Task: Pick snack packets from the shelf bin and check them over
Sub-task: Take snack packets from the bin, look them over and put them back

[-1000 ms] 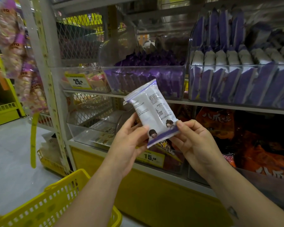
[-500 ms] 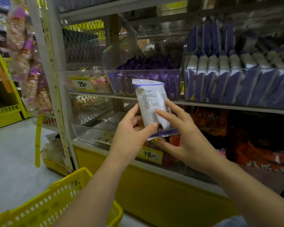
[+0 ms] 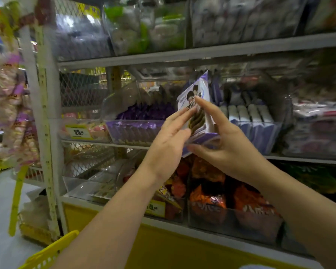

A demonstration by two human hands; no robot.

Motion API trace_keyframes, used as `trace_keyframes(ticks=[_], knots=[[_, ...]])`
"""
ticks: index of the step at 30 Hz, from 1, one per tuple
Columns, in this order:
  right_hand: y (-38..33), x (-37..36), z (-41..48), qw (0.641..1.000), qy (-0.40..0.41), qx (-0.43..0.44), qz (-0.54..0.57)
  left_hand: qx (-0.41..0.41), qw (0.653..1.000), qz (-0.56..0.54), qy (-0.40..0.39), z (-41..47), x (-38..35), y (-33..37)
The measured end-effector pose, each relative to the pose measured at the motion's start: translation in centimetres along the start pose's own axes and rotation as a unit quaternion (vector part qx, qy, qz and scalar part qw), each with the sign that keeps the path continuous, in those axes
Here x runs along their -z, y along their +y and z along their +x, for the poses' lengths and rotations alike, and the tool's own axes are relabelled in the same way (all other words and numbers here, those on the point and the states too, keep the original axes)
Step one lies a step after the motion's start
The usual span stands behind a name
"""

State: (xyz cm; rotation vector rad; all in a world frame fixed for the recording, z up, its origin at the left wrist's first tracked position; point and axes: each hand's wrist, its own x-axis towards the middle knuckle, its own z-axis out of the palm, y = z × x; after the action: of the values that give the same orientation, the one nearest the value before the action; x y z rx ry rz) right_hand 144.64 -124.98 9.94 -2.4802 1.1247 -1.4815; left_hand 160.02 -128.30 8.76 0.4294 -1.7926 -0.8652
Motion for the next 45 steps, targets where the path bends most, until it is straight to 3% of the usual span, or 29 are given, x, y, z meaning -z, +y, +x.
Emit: trace_keyframes(ticks=[6,9,13,19,27,31,35,40,45], knots=[[0.9,6.8,2.0,0.997,0.013,-0.061,-0.042,-0.008,0.995,0.094,-0.024,4.6,-2.2,0.9],[2.4,10.0,3.5,0.991,-0.007,-0.097,-0.091,-0.018,0.979,0.199,-0.037,7.1,-2.7,0.2],[4.7,13.0,6.5,0.978,-0.017,-0.147,-0.146,-0.031,0.93,0.36,-0.062,10.5,-2.7,-1.0],[7.7,14.0,10.6,0.959,-0.049,-0.175,-0.218,-0.089,0.847,0.518,-0.076,14.2,-2.1,-2.2],[12.6,13.3,14.8,0.929,-0.053,-0.2,-0.307,-0.095,0.8,0.589,-0.056,17.8,-1.6,-4.3],[14.7,12.5,16.5,0.903,-0.059,-0.198,-0.378,-0.098,0.766,0.63,-0.082,19.1,-1.8,-5.1],[15.7,12.3,17.4,0.86,-0.145,-0.198,-0.448,-0.101,0.762,0.631,-0.107,19.4,-1.8,-5.7],[14.8,12.6,17.8,0.845,-0.238,-0.189,-0.44,-0.121,0.748,0.644,-0.106,19.2,-1.6,-6.1],[14.7,14.4,17.5,0.85,-0.222,-0.163,-0.449,-0.127,0.745,0.646,-0.107,19.1,-1.4,-6.0]])
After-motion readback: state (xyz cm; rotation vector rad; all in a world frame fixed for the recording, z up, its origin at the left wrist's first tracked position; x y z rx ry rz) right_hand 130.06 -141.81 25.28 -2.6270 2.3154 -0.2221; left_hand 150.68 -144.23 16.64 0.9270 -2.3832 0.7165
